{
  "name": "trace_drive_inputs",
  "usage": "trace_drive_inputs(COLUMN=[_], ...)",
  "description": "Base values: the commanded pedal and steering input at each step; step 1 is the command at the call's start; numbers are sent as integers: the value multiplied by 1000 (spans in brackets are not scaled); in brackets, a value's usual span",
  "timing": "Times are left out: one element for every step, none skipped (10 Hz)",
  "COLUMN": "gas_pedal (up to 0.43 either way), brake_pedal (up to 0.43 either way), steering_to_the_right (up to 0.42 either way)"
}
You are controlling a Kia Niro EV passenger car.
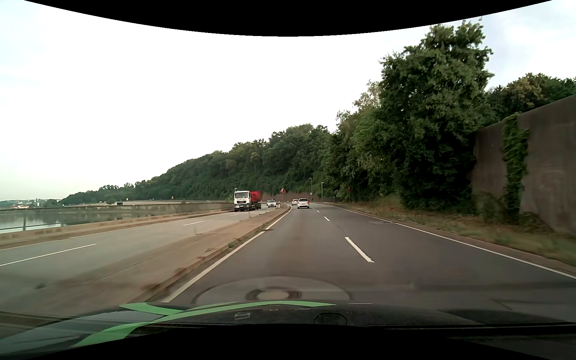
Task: Follow the waypoints while adhering to traffic rules and regulations
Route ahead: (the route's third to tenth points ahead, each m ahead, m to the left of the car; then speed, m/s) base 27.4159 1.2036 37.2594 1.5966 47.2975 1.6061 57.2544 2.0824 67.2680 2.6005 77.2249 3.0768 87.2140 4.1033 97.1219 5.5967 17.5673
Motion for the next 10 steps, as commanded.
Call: trace_drive_inputs(gas_pedal=[177, 177, 177, 177, 177, 177, 177, 177, 177, 169], brake_pedal=[0, 0, 0, 0, 0, 0, 0, 0, 0, 0], steering_to_the_right=[-2, -1, -2, -3, -3, -3, -3, -3, -3, -3])
